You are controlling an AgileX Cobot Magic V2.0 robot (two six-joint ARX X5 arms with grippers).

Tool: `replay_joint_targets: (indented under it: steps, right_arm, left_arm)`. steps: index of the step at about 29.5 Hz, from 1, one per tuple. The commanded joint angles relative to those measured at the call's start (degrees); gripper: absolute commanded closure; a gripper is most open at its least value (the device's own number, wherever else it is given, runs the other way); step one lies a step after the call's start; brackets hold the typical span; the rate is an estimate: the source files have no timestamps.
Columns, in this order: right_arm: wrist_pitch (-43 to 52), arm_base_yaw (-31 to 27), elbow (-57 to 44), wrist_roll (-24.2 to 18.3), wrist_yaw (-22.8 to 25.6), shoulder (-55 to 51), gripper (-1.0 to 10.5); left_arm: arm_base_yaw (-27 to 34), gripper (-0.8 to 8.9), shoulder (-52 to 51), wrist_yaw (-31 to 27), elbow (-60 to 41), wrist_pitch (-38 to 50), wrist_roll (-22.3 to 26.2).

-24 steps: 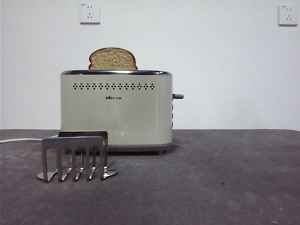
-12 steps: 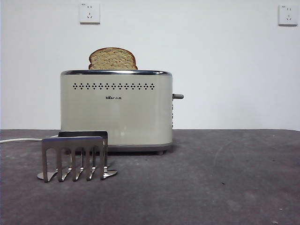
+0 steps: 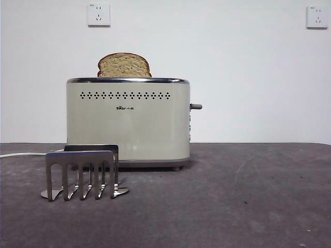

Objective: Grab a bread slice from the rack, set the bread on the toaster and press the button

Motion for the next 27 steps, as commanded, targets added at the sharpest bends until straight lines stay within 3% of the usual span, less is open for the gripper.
replay_joint_targets:
  steps: [1,3,6,15,27]
  right_arm:
    - [10.3,-0.7,-8.1,1.4,2.1,-4.4,9.5]
    - [20.7,-1.4,-15.7,5.1,2.2,-8.7,9.5]
    - [29.0,-1.7,-25.0,8.2,3.3,-13.3,9.5]
    - [46.5,-2.1,-52.4,18.6,18.5,-25.6,9.5]
    - [51.2,-2.7,-71.7,20.2,22.7,-34.6,9.5]
  left_arm:
    - [0.2,8.16,-0.2,-0.2,-0.8,0.1,-0.4]
    - [0.2,8.17,-0.2,-0.2,-0.8,0.1,-0.4]
    - [0.2,8.17,-0.2,-0.2,-0.8,0.1,-0.4]
    - [0.2,8.17,-0.2,-0.2,-0.8,0.1,-0.4]
    - [0.2,8.17,-0.2,-0.2,-0.8,0.1,-0.4]
